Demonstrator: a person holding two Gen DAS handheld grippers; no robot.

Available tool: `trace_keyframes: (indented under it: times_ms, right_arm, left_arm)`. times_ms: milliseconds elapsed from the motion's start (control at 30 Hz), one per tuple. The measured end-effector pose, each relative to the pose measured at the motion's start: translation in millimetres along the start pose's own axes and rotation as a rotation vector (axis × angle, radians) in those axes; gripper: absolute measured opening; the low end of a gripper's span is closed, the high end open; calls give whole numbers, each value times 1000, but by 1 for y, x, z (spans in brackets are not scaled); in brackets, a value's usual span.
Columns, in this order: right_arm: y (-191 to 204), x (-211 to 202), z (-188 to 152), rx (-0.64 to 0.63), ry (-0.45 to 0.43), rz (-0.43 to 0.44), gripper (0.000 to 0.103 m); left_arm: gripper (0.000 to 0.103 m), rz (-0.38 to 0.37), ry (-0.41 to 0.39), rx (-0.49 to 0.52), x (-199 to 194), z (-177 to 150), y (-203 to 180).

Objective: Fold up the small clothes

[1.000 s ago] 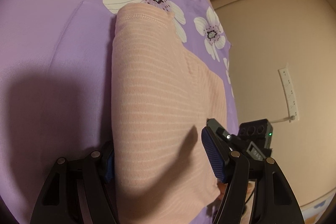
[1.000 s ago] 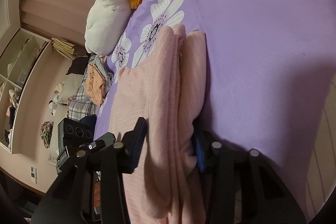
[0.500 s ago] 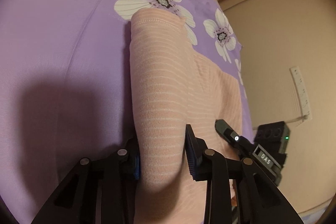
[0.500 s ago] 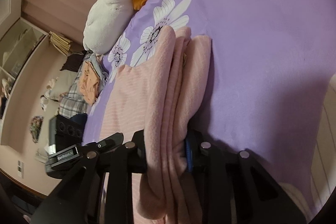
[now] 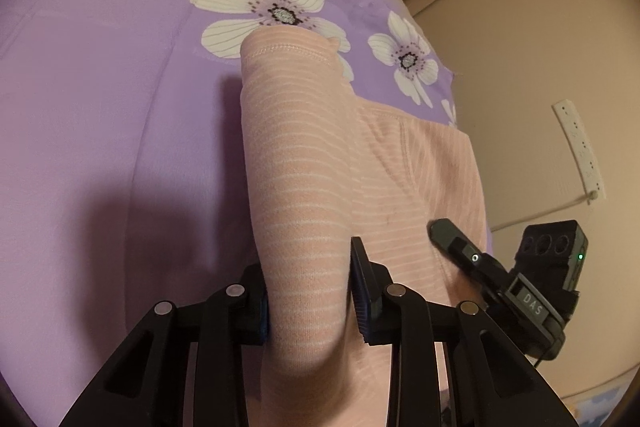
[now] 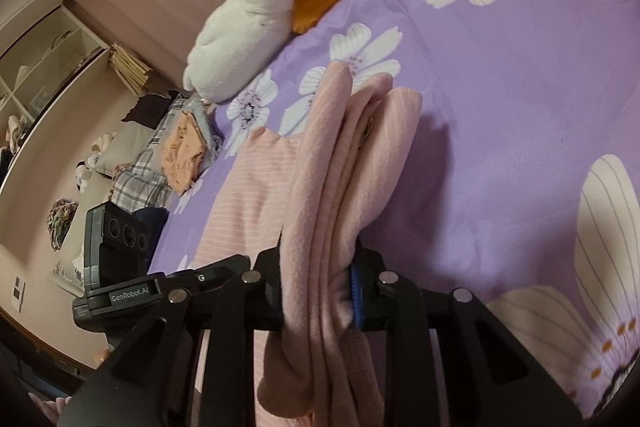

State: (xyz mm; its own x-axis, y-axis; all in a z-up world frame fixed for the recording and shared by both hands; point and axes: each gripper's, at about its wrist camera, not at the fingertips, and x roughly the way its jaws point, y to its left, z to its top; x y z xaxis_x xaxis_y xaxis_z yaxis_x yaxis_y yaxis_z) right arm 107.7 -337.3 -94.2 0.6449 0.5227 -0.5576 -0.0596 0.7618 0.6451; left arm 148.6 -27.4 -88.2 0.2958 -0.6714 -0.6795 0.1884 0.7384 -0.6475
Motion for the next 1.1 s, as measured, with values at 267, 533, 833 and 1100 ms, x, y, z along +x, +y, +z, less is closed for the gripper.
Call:
trace_keyframes:
  times_ms: [267, 533, 833, 1100]
  right_arm:
    - [24, -19, -14, -33, -8, 23, 24]
    - [44, -33, -28, -62, 2, 52, 24]
    - [70, -38, -43, -105, 29, 85, 24]
    - [87, -31, -46, -141, 52, 106, 24]
  left_arm:
    - [30, 10, -25, 21, -29, -18, -10]
    - [30, 44, -49, 36, -53, -36, -20]
    - [30, 68, -78, 22, -84, -57, -18]
    - [30, 91, -109, 11, -98, -65, -16]
